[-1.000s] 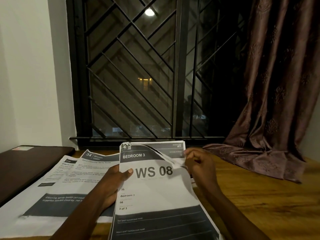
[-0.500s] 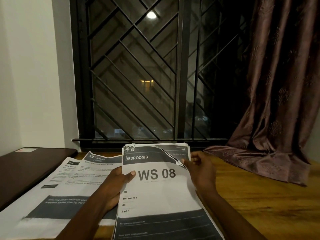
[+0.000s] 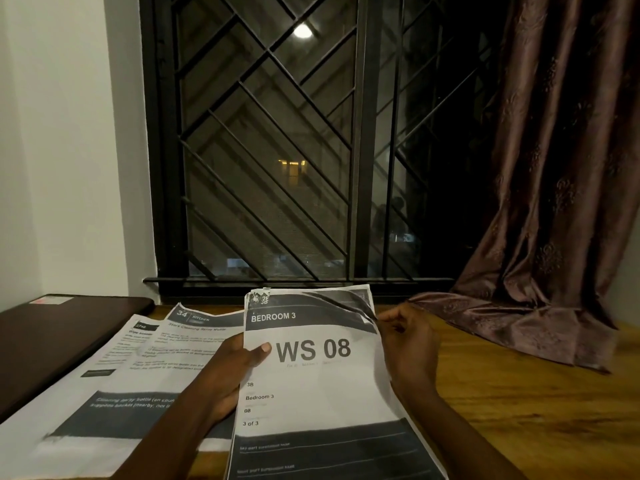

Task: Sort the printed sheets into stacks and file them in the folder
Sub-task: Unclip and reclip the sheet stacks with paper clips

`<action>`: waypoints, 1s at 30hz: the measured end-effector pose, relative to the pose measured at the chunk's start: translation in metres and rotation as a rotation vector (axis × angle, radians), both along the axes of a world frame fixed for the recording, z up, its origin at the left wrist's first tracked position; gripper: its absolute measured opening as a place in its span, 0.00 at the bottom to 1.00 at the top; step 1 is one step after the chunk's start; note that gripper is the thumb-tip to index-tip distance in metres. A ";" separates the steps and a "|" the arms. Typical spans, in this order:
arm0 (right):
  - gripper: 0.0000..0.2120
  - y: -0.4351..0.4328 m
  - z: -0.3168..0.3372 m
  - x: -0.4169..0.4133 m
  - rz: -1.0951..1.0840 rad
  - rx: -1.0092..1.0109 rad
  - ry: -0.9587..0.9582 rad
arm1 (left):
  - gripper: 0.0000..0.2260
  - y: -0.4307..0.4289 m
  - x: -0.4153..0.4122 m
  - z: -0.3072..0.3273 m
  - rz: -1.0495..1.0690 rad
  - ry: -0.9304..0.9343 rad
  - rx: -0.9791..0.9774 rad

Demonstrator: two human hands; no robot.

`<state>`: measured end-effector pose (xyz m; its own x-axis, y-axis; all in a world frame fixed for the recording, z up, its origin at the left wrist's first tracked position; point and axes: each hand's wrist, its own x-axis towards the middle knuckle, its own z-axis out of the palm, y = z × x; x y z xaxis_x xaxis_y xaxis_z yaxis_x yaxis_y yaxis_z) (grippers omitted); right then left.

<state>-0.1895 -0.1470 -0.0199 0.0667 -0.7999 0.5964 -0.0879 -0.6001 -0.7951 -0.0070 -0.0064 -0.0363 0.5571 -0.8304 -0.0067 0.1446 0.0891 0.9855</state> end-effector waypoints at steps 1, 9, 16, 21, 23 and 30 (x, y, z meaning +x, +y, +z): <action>0.15 -0.001 -0.001 0.000 -0.001 -0.019 0.014 | 0.11 0.000 0.000 0.000 0.009 -0.004 0.005; 0.12 -0.002 0.000 -0.007 0.277 0.065 -0.030 | 0.10 0.002 -0.002 0.001 0.008 -0.019 0.006; 0.17 -0.008 -0.004 0.003 0.340 0.413 0.073 | 0.09 0.002 -0.004 0.002 0.020 -0.012 -0.022; 0.07 -0.019 -0.013 0.009 0.086 0.157 0.073 | 0.09 0.003 -0.007 0.004 0.017 -0.034 -0.008; 0.06 -0.019 -0.015 0.010 0.089 0.118 0.076 | 0.09 0.003 -0.006 0.004 0.011 -0.035 -0.010; 0.17 -0.015 -0.008 0.010 0.057 0.206 -0.017 | 0.10 0.005 -0.007 0.004 -0.003 -0.032 -0.007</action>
